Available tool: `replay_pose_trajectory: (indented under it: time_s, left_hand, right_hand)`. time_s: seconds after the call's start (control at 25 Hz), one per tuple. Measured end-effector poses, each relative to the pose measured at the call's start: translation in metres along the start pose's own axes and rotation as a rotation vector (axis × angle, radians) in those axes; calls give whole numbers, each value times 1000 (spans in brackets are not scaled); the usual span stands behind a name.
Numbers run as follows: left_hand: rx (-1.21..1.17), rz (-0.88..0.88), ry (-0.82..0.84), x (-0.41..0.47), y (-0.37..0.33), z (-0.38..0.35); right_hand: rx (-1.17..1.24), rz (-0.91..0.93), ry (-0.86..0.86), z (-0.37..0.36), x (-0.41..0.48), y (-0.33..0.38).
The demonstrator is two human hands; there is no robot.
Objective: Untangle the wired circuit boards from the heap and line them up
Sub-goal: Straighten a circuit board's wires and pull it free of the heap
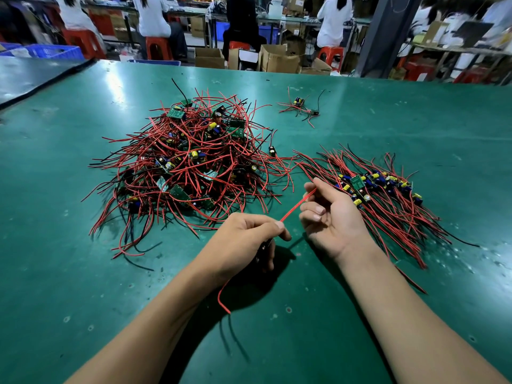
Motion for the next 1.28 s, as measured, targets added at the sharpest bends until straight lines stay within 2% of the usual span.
replay_pose_trajectory:
  time_s: [0.16,0.28,0.4,0.52,0.64,0.76,0.88,1.12,1.28]
  left_hand:
    - [-178,48,-33,-1,3,0]
    - [-344,116,33,-1,2,1]
    - [-353,125,107,-4,-2,4]
    - [-379,-28,26,-3,-10,9]
    - [-554,-238,-138,0,-21,19]
    - [-639,-305,-259,0,-22,30]
    - [-672,-295,-320,1,-20,35]
    - [-698,-265,-308,3,-18,38]
    - [-655,-162,-255,5,-11,32]
  right_hand:
    - [-206,35,3,0,0,0]
    - [-320,31,13,1,1,-2]
    - [-389,33,46,0,1,-5]
    - [-523,96,157,-6,-2,-7]
    - [-759,164,361,-17,-14,-15]
    - [-958,120,569,-27,-28,-29]
    - [-917,117,611,-35,-35,-37]
    - [-724,279,410,-39,-30,-26]
    - [-641,319,417,-38,-29,-12]
Point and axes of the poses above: each hand's wrist, its own x-axis towards the middle knuckle, its own z-axis out of the back of the hand, y = z × x, the point moved 6 cm from there along x, towards the middle knuckle, and after that the axes turned 4 degrees about -x, right-handed, at the moved point
